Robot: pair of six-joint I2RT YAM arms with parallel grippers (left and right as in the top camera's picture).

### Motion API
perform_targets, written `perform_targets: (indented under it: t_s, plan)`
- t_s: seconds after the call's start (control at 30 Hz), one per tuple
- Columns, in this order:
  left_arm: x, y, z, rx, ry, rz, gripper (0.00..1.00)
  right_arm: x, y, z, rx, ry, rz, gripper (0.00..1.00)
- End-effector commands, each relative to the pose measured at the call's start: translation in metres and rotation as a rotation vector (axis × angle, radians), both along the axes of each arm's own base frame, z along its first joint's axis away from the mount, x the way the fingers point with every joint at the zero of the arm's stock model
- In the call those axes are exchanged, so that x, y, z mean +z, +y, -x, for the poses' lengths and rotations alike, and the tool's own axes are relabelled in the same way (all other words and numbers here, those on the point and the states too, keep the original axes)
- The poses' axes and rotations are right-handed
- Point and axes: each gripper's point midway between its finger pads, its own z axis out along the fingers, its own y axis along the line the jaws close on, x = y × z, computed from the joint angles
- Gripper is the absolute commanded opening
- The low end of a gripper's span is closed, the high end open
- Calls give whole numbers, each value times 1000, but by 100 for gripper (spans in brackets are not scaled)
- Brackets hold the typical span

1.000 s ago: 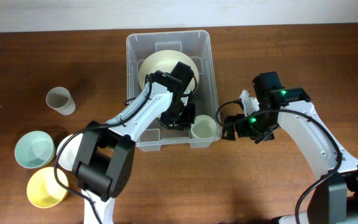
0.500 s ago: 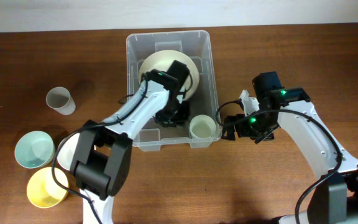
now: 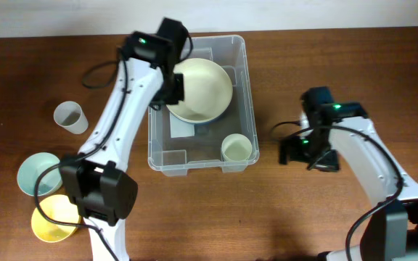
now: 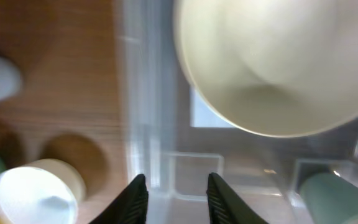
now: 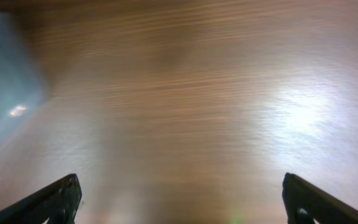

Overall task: Pack container
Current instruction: 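Withdraw both grippers away from the bin, then grasp the translucent grey cup with the left gripper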

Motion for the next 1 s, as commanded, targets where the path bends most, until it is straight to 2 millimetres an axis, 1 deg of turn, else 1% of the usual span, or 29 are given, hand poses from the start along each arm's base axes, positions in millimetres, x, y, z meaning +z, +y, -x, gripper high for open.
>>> perform_targets:
  t_s: [0.0,0.07,0.1,0.13,0.2,0.27,0.37,0.4,0.5,0.63,0.73,0.8,0.97]
  plan:
    - [27,43,-7,61,-54,-109,39,14,-55,-4,-227,-39,133,99]
    - [33,59,-4,98,-49,-110,47,25,-70,-3,-291,-67,117,99]
    - [37,71,-3,123,-51,-109,49,34,-82,-2,-331,-95,118,99]
    - [40,82,-3,150,-55,-107,54,40,-89,0,-350,-113,120,99]
    - [46,102,-4,201,-73,-97,57,53,-102,5,-389,-150,124,99]
    - [53,122,-5,256,-97,-70,62,63,-106,9,-407,-188,106,99]
    - [56,149,-12,332,-133,-4,67,78,-103,10,-381,-249,63,99]
    - [56,155,-15,337,-141,16,68,81,-102,11,-373,-264,59,99]
    - [48,169,-26,317,-147,73,68,88,-98,11,-358,-294,52,99]
    - [33,193,-27,369,-114,63,68,88,-97,11,-356,-294,52,99]
    - [17,205,-28,394,-76,60,68,88,-98,11,-352,-295,52,99]
    - [5,208,-28,398,-46,58,68,88,-98,10,-352,-298,52,99]
    - [-37,211,-33,386,52,52,68,89,-98,9,-352,-301,53,99]
